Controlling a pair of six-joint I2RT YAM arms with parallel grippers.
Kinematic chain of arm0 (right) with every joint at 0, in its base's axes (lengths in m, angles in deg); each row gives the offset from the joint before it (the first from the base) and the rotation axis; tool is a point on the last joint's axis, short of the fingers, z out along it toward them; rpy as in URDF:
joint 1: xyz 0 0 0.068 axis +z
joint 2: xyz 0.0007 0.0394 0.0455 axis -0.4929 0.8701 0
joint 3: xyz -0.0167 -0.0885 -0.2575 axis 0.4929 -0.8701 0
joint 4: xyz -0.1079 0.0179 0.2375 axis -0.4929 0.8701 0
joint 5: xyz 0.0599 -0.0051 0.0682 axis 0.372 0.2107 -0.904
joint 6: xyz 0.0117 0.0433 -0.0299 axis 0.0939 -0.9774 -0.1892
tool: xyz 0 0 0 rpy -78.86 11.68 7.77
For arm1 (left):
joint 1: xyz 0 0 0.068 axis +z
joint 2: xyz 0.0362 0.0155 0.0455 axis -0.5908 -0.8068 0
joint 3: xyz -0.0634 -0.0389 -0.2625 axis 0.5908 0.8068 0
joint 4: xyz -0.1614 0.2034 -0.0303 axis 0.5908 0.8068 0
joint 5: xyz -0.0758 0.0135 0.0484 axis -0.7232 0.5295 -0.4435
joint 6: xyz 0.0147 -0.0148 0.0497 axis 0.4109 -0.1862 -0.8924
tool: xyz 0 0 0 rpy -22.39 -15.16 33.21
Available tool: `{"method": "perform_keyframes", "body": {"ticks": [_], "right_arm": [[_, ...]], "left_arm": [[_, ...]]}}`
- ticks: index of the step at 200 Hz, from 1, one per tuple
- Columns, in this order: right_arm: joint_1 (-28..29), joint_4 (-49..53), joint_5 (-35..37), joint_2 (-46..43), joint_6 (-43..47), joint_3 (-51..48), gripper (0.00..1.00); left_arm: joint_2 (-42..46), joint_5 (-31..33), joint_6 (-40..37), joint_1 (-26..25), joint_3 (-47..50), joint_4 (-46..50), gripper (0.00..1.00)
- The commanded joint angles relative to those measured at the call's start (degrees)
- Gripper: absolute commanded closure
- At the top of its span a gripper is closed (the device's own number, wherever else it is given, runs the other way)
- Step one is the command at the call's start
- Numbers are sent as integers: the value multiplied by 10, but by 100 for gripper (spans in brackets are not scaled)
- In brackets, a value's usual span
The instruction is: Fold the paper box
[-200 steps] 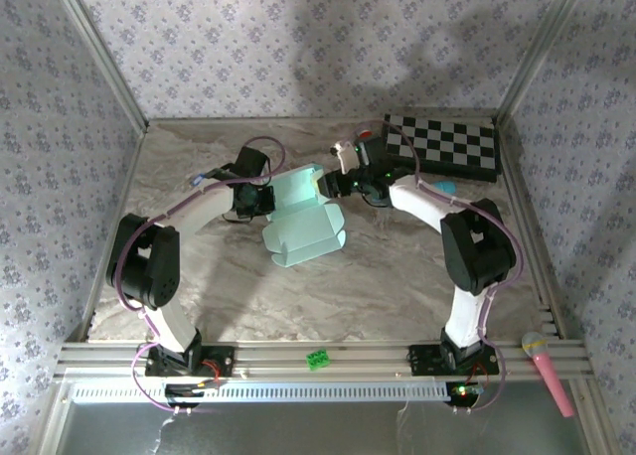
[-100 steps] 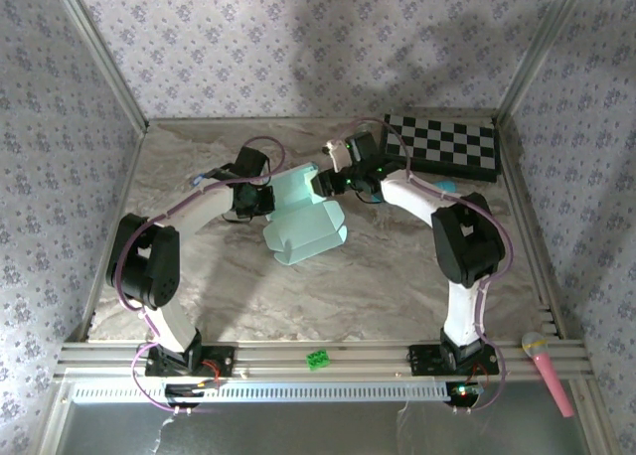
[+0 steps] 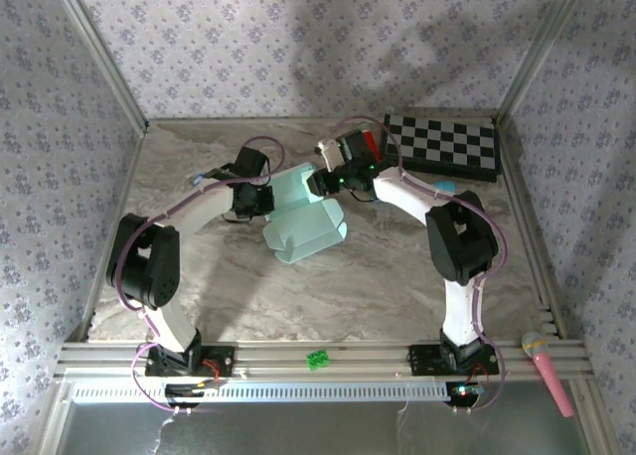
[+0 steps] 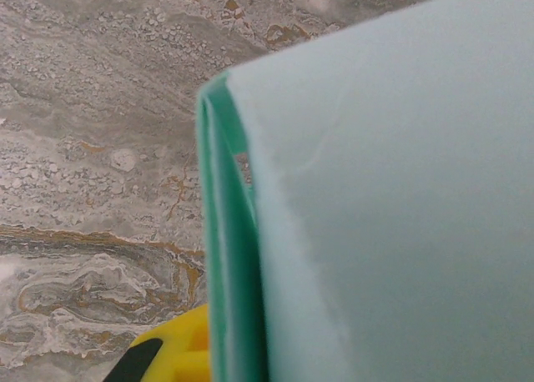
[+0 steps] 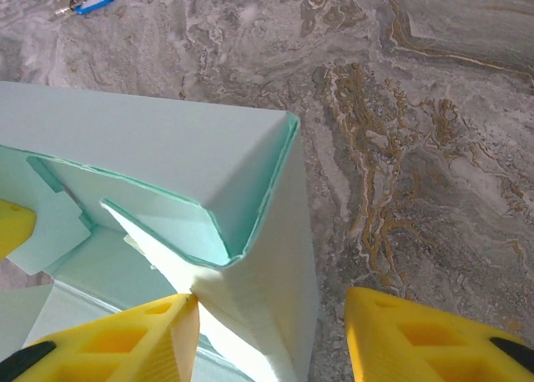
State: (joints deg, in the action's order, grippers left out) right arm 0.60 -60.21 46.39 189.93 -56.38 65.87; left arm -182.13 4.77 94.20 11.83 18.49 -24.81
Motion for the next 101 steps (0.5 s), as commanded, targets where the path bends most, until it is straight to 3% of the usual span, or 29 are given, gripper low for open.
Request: {"method": "perform_keyframes", "body": {"ticks": [1, 35, 76, 101], "right_arm": [[11, 16, 36, 21, 16, 27, 53], [15, 18, 55, 28, 21, 35, 53], [24, 13, 78, 31, 24, 36, 45], [24, 10, 65, 33, 24, 39, 45]], "left_arm": [[9, -24, -18, -4, -16, 8, 100], [6, -27, -18, -4, -16, 8, 100], [4, -29, -18, -4, -16, 9, 100], [4, -29, -18, -5, -16, 9, 100]]}}
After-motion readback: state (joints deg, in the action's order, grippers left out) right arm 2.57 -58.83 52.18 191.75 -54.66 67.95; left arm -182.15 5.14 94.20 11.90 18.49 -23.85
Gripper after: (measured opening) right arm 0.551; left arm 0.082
